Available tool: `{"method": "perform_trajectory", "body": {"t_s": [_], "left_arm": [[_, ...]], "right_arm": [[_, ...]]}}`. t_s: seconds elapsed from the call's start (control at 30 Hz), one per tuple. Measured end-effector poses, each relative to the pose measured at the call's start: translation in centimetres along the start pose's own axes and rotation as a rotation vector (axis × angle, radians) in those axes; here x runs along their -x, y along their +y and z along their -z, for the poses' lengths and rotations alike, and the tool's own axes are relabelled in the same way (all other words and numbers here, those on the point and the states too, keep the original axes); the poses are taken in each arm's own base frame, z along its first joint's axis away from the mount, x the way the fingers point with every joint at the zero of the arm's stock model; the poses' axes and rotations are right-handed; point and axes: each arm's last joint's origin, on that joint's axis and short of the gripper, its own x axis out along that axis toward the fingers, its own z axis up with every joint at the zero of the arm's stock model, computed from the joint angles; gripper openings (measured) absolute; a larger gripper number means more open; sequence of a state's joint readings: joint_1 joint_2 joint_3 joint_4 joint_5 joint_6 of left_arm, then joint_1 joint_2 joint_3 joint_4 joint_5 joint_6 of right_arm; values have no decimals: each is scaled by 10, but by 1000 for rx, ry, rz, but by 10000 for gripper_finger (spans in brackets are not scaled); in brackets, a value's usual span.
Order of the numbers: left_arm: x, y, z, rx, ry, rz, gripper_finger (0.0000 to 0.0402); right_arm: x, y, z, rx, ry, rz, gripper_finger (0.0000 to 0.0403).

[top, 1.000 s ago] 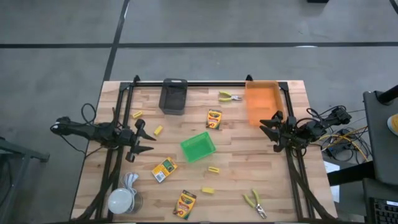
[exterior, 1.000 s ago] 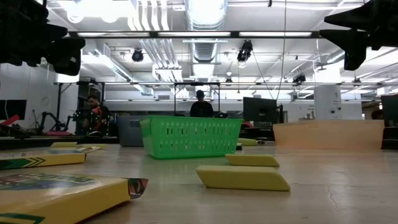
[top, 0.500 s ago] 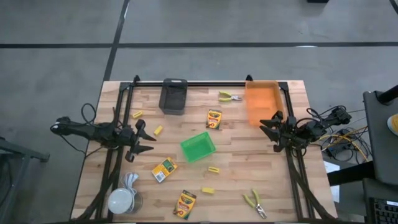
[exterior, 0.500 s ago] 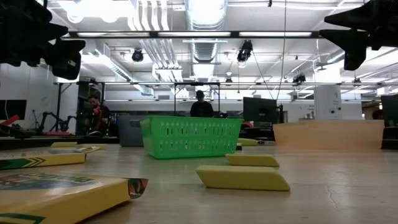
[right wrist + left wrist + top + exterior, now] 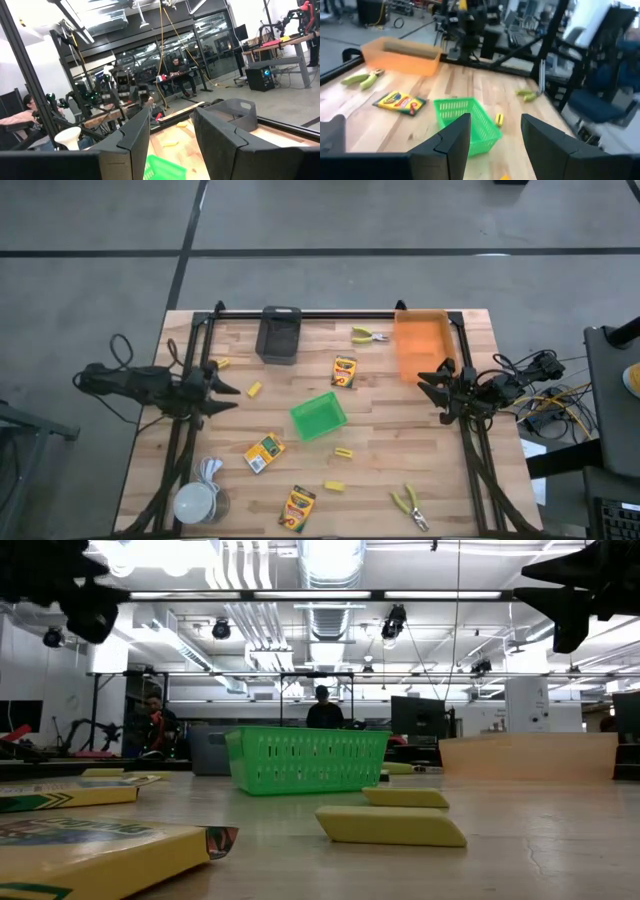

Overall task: Pick & Place School Supplies
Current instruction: Put the middle yellow crayon box into the black bin

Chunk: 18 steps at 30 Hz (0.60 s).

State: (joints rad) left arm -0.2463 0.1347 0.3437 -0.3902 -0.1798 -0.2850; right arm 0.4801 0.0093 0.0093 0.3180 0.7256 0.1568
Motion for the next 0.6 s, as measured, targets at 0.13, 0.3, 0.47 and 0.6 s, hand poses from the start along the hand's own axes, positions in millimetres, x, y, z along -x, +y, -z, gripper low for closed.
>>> {"method": "perform_trajectory", "body": {"t_s": [0.13,0.3,0.47,0.6], "left_arm": [[-1,-5,-17,19,24,-18,199],[-12,-11,-31,84,76,-51,243],[-27,-16,-38,210,147,-72,269],[-42,-20,-36,261,239,-56,269]], "right_arm": [[0,0,0,0,0,0,148],[0,0,0,0,0,0,148],[0,0,0,0,0,0,148],[0,0,0,0,0,0,148]]}}
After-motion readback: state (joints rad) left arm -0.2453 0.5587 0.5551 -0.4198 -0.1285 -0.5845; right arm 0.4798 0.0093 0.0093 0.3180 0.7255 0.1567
